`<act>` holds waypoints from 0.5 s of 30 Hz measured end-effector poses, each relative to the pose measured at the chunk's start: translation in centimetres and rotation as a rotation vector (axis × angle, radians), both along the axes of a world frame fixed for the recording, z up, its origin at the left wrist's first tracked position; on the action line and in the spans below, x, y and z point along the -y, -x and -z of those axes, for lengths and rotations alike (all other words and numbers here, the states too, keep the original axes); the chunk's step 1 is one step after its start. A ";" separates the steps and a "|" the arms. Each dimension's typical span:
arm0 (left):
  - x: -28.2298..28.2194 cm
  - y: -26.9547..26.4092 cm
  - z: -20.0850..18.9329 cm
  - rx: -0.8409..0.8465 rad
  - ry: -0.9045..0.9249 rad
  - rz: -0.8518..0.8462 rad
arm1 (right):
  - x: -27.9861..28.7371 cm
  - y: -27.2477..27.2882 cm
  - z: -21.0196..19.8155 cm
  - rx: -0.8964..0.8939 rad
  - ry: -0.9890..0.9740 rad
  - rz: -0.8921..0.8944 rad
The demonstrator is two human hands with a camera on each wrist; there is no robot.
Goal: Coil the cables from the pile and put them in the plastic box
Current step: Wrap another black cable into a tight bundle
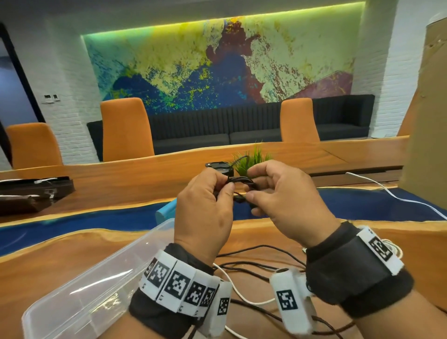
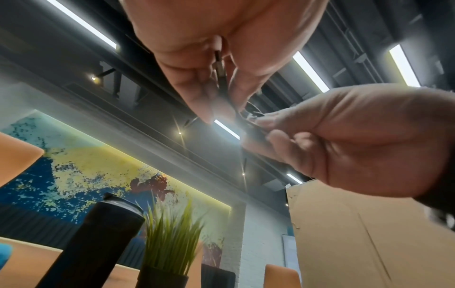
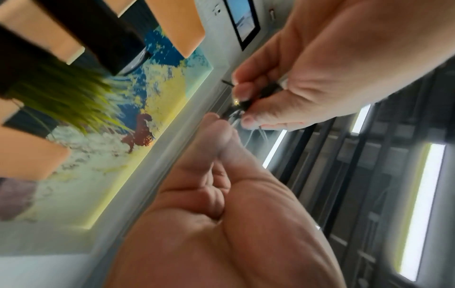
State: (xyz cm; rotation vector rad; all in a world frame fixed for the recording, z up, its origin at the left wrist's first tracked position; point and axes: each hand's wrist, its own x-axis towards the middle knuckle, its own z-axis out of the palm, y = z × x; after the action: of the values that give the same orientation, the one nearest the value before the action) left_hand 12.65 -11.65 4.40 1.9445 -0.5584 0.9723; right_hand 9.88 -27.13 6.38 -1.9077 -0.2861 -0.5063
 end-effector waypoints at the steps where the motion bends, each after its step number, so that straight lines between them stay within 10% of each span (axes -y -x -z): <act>1: -0.3 -0.2 -0.2 -0.007 0.014 -0.031 | 0.3 -0.2 0.1 0.009 0.036 0.048; 11: -2.7 -0.7 -1.1 -0.364 -0.429 -0.032 | 5.2 -1.4 -0.3 0.130 0.293 0.371; 15: -2.3 -0.5 -1.0 -0.665 -0.008 0.279 | 5.2 -2.4 0.6 0.142 0.528 0.568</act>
State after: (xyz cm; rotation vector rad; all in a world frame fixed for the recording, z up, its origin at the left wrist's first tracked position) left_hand 13.18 -9.35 5.40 1.9789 -0.4214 0.1221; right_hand 12.27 -32.32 5.75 -2.4799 0.0512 -1.0240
